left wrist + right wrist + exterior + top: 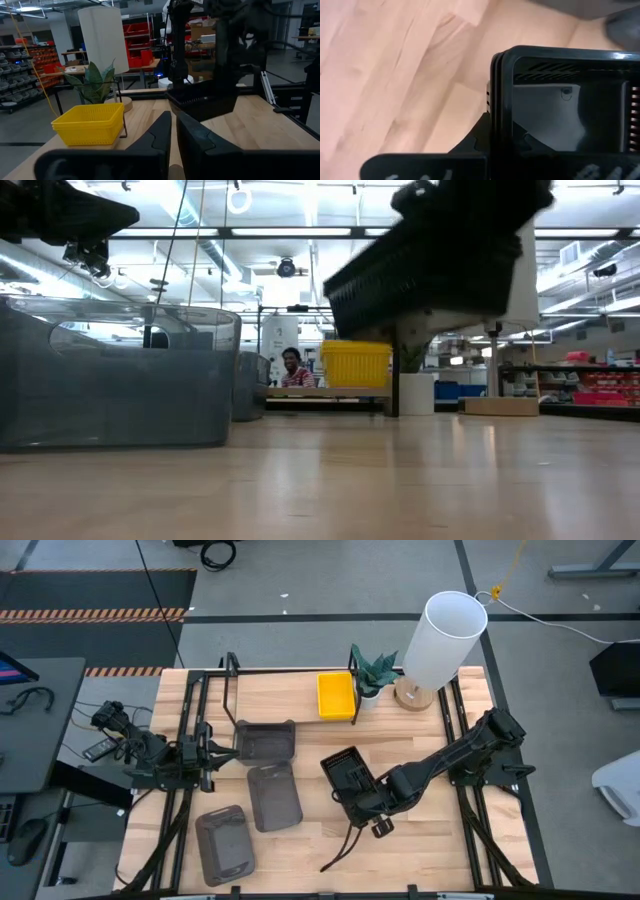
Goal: Stack baskets on shelf by color
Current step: Put the stacked black baskets on the shelf
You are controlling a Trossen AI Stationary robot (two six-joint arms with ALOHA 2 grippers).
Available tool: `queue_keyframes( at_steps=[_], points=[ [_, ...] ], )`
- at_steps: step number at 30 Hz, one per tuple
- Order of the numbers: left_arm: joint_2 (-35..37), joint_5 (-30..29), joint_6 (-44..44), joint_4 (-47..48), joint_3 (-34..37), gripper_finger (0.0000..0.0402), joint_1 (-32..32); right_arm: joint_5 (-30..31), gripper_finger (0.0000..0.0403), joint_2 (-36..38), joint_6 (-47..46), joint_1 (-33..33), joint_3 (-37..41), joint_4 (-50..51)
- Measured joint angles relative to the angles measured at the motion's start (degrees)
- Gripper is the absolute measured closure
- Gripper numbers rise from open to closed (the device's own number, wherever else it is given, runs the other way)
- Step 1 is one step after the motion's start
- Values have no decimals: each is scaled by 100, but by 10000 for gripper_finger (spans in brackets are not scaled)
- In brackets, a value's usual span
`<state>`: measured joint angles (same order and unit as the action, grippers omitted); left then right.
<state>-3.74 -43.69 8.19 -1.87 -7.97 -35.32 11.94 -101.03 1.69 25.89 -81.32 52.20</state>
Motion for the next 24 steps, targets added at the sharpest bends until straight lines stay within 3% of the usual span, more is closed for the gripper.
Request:
queue_keyframes(
  at_steps=[24],
  points=[
    [-1,-1,0,0,0,374,-1,187,388,0,-109,-233,-275,195]
  ],
)
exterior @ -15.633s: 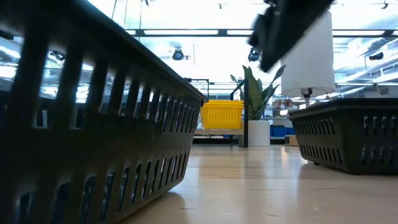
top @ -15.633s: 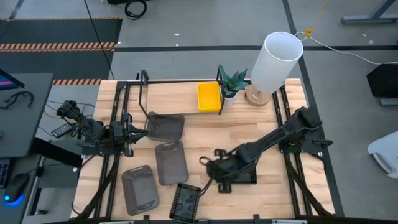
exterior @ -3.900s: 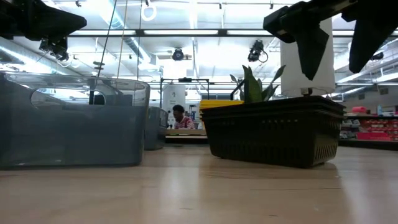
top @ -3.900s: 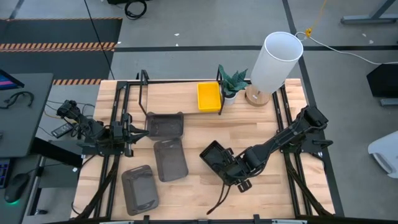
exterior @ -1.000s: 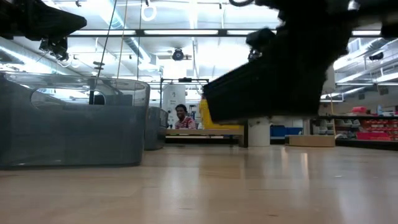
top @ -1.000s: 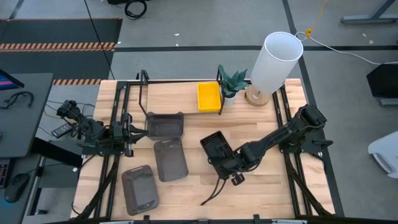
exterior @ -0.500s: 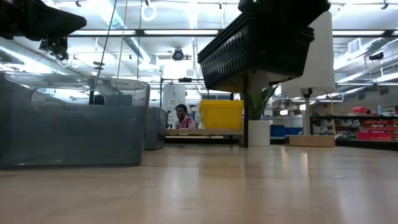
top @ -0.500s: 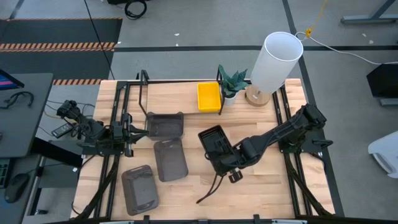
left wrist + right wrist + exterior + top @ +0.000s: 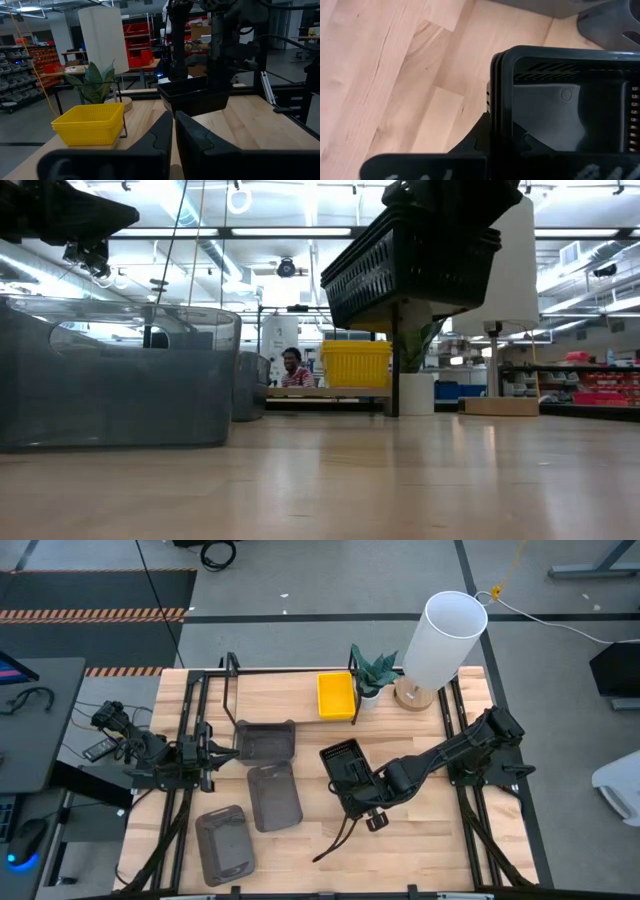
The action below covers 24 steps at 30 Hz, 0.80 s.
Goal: Stack baskets on shelf by color
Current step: Put the stacked black baskets on the shelf
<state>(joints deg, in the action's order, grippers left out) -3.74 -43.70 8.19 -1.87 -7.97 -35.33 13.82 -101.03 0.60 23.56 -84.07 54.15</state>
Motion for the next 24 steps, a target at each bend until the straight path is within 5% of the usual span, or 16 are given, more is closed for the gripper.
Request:
queue_keyframes(
  at_steps=[24],
  points=[
    [0,1,0,0,0,367,1,-581,387,0,677,-427,2,-322]
  ],
)
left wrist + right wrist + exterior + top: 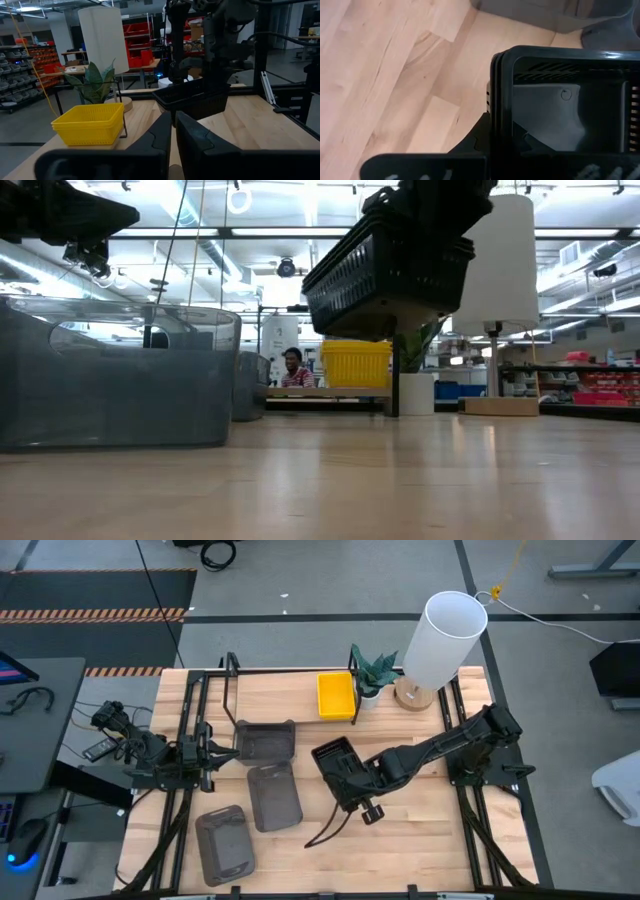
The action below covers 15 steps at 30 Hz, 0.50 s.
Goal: Stack baskets on shelf by color
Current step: Put the stacked black baskets on the shelf
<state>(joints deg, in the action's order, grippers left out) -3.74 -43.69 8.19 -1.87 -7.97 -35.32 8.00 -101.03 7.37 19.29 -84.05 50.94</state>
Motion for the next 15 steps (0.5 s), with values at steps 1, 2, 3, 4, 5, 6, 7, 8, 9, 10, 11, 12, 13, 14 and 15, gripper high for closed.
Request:
queue_keyframes(
  at_steps=[1,2,3,4,5,6,7,8,9,10,11,12,13,14,15],
  points=[
    [0,-1,0,-1,0,365,-1,-19,387,0,52,-41,-1,5],
    [-1,0,1,0,0,364,0,-17,387,8,89,-79,-14,63],
    [-1,1,1,-1,0,363,0,-22,387,19,110,-119,-36,145],
    [0,-1,0,-2,0,363,0,-26,387,54,112,-155,-76,209],
    [1,-1,0,0,0,363,0,-23,387,119,106,-179,-100,255],
    [0,1,2,-1,0,364,-1,-27,387,210,80,-197,-112,279],
    [0,-1,0,-2,0,365,-1,-40,387,311,70,-207,-116,286],
    [0,0,0,0,0,367,1,-52,387,403,68,-218,-118,284],
    [-1,1,0,0,0,368,-1,-64,387,482,65,-228,-120,281],
    [0,1,2,-2,0,370,0,-65,387,566,74,-230,-119,280],
    [0,0,0,-2,0,372,0,-65,387,648,73,-234,-118,277],
    [-1,1,0,-2,0,373,0,-63,387,740,75,-251,-118,260],
    [0,-1,0,-2,0,374,0,-63,387,835,74,-259,-119,234],
    [-1,1,0,-2,0,374,1,-63,387,909,73,-267,-120,221],
    [0,0,0,0,0,373,-1,-63,387,978,73,-286,-122,208]
  ],
)
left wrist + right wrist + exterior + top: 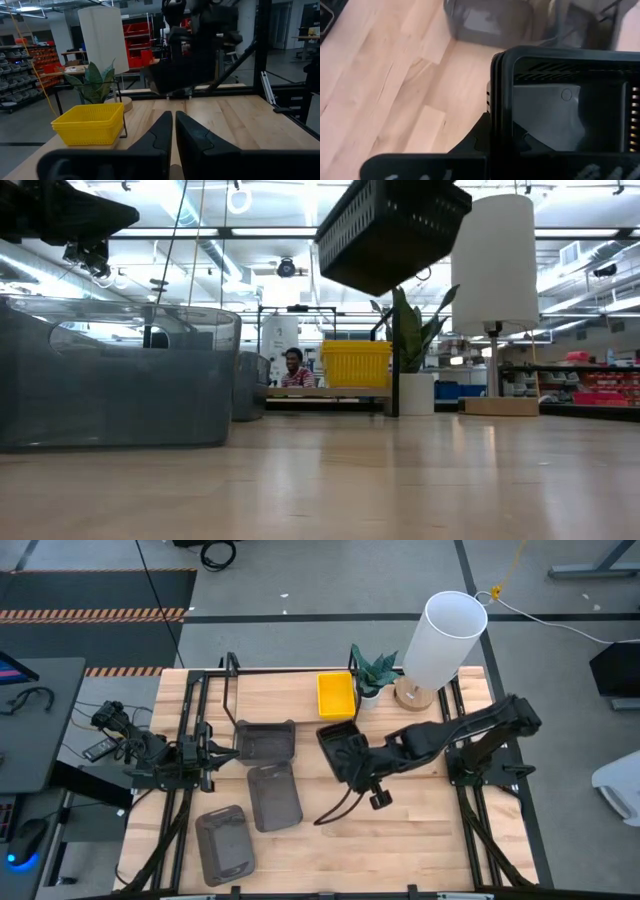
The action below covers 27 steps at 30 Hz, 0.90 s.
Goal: Stack baskets on shelf by color
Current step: Put the stacked black baskets on the shelf
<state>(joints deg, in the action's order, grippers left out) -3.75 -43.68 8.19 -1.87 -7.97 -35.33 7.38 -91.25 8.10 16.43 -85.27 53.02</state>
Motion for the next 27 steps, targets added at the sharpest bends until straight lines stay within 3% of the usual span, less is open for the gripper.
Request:
queue_keyframes(
  at_steps=[27],
  points=[
    [0,-2,0,0,0,363,2,0,387,326,17,-65,0,-109]
  ],
)
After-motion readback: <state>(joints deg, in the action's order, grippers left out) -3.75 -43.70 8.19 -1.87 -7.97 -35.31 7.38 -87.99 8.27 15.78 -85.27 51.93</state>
